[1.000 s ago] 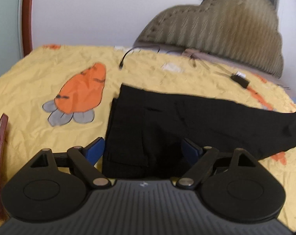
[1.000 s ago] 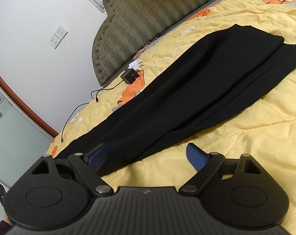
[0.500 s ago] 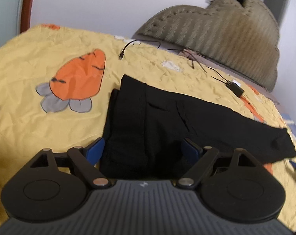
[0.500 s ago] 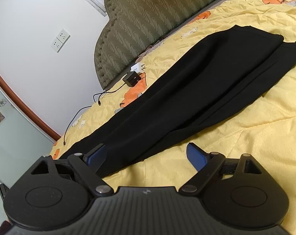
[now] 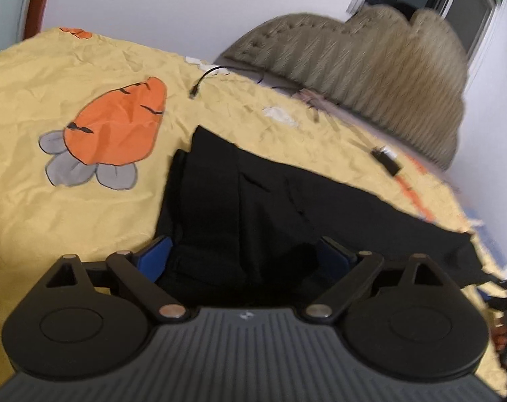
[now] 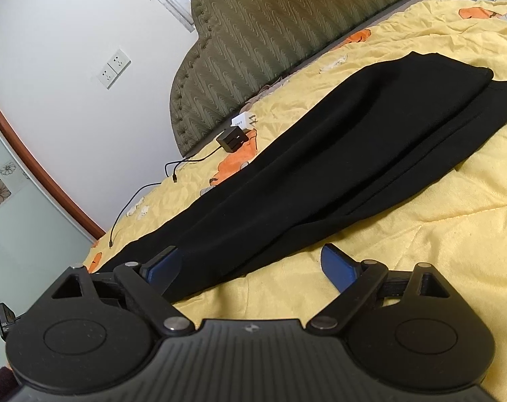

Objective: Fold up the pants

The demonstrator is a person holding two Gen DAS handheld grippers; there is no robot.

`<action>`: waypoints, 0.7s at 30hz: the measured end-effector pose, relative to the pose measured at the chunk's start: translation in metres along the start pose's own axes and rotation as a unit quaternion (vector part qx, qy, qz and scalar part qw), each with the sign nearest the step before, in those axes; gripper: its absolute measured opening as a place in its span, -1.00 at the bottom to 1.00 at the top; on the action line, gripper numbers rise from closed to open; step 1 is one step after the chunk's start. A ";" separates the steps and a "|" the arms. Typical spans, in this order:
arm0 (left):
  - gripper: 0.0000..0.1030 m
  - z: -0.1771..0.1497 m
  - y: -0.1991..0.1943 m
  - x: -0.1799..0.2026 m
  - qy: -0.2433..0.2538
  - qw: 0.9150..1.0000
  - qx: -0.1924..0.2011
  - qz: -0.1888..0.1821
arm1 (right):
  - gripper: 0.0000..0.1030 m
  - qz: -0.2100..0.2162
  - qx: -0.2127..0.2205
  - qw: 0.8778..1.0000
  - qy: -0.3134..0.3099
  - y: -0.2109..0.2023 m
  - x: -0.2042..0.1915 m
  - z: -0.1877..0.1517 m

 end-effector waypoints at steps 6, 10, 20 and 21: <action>0.76 -0.018 -0.044 0.006 0.026 0.998 0.015 -0.056 | 0.78 0.046 0.002 0.998 0.035 -0.006 0.009 0.001; 0.76 -0.024 -0.039 0.006 0.030 0.999 -0.007 -0.033 | 0.81 0.095 -0.010 0.993 0.075 -0.001 0.011 0.006; 0.75 -0.035 -0.050 0.000 0.002 1.000 -0.002 -0.003 | 0.92 0.145 -0.061 0.982 0.101 0.028 -0.012 0.009; 0.75 -0.037 -0.052 0.003 0.007 1.000 -0.004 0.003 | 0.92 0.145 -0.055 0.982 0.110 0.029 -0.011 0.010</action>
Point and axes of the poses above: each gripper's, at about its wrist camera, not at the fingertips, and y roughly the way its jaws point, x to its right, z to its top, the point moved 2 cm from there along y, roughly the way its jaws point, and after that the axes turned 6 degrees about -z, right-handed, at the moved point
